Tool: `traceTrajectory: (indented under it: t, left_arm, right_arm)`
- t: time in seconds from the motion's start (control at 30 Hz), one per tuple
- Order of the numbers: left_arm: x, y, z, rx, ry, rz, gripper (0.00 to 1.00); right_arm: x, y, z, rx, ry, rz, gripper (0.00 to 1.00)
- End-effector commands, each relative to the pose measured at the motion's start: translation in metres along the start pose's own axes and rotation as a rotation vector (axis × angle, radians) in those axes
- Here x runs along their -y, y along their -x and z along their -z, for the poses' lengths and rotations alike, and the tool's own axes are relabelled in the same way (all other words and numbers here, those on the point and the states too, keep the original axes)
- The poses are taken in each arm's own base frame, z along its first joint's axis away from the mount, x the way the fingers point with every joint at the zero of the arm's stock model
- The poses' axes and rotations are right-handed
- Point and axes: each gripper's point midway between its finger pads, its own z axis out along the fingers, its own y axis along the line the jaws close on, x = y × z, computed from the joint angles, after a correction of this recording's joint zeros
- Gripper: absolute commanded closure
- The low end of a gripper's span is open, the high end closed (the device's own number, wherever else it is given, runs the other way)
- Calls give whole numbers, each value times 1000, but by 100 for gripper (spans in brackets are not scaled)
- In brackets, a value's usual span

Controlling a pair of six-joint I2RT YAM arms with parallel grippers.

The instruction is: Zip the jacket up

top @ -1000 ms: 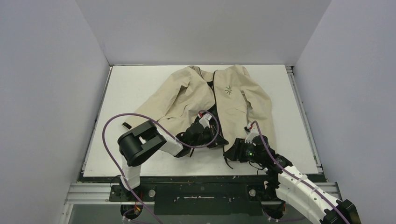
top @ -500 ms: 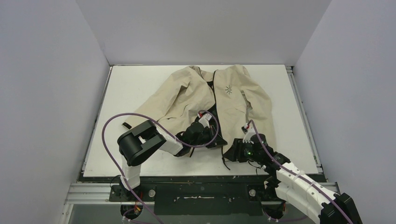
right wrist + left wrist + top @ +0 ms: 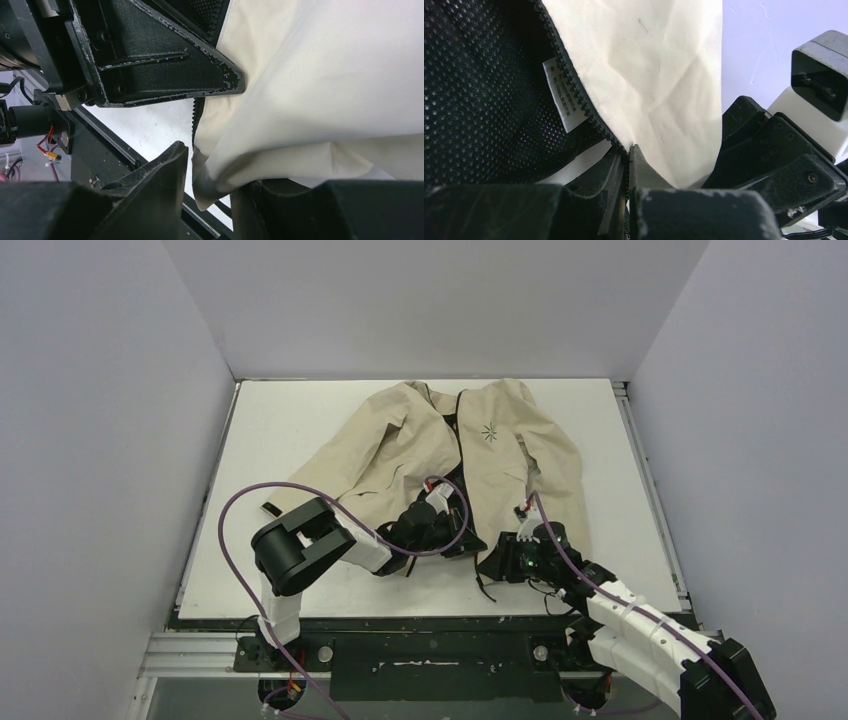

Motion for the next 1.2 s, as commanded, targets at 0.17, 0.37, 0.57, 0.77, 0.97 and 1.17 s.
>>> traceTrajectory:
  t: [0.17, 0.37, 0.57, 0.77, 0.97, 1.17]
  left_arm:
    - [33, 11, -1, 26, -99, -32, 100]
    - [33, 10, -1, 25, -100, -32, 100]
    - [33, 10, 1, 27, -101, -29, 100]
    - [34, 10, 0, 28, -103, -28, 100]
    - [33, 11, 0, 29, -104, -26, 100]
    - [33, 10, 1, 31, -105, -23, 100]
  right_arm:
    - [-20, 16, -3, 29, 78, 60, 62]
    - [-22, 19, -6, 46, 96, 65, 70]
    - [-20, 17, -8, 39, 95, 61, 62]
    - [-17, 12, -9, 18, 91, 63, 63]
    - [-16, 6, -9, -11, 93, 71, 68]
    - [-13, 2, -9, -32, 81, 76, 67]
